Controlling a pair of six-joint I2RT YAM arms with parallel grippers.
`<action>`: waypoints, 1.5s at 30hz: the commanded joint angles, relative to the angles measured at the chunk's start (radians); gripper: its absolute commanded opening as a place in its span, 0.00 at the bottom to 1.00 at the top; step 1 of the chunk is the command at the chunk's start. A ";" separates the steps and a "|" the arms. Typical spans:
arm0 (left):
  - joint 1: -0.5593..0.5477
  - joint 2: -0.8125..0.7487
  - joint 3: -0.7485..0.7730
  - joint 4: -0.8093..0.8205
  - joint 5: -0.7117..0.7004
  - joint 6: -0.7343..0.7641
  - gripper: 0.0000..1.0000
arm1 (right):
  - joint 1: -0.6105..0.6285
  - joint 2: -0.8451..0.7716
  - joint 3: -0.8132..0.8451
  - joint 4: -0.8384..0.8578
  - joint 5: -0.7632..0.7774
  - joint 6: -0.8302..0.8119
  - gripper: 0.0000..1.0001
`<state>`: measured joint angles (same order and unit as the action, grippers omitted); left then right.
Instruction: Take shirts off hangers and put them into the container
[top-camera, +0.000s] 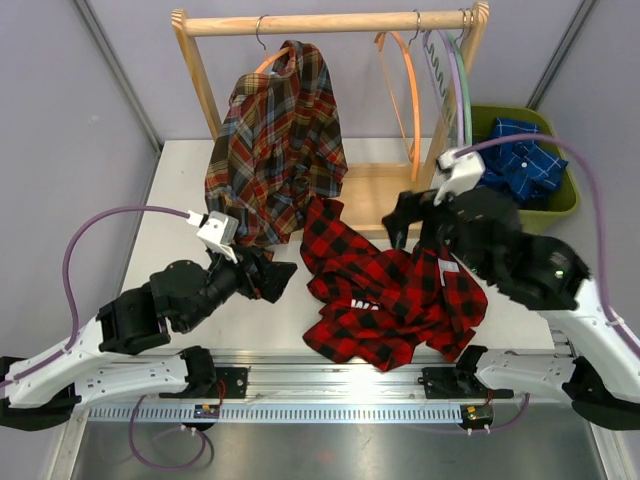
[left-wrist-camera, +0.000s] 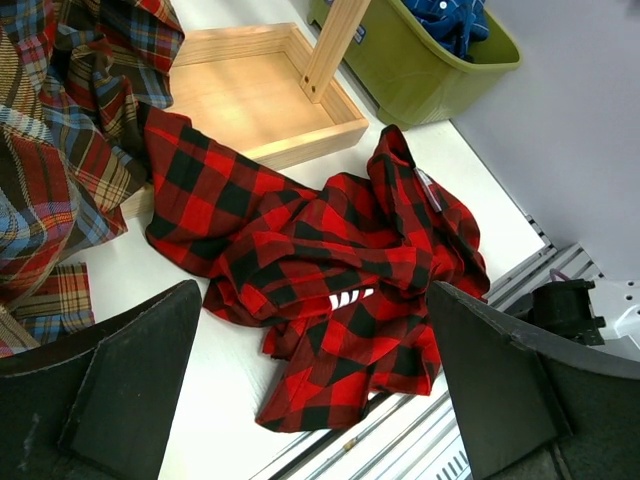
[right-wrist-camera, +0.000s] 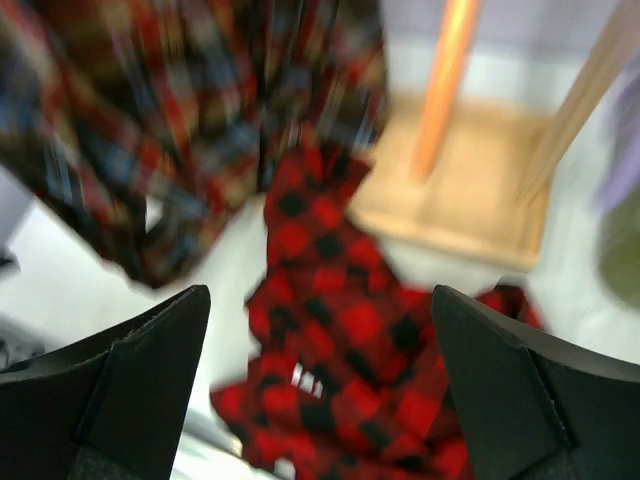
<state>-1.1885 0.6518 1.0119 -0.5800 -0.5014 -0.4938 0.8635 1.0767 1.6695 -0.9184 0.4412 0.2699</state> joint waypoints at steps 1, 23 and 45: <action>-0.003 0.017 0.002 0.023 -0.032 0.011 0.99 | 0.109 0.026 -0.235 -0.010 0.008 0.188 0.99; -0.003 0.006 -0.025 0.002 0.007 -0.055 0.99 | 0.069 0.206 -0.905 0.351 0.102 0.658 0.99; -0.005 0.015 -0.038 -0.001 0.000 -0.061 0.98 | 0.072 0.569 -0.982 0.716 -0.203 0.611 0.86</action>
<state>-1.1893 0.6666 0.9722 -0.6048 -0.4934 -0.5476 0.9325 1.5284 0.7261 -0.2241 0.3988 0.8368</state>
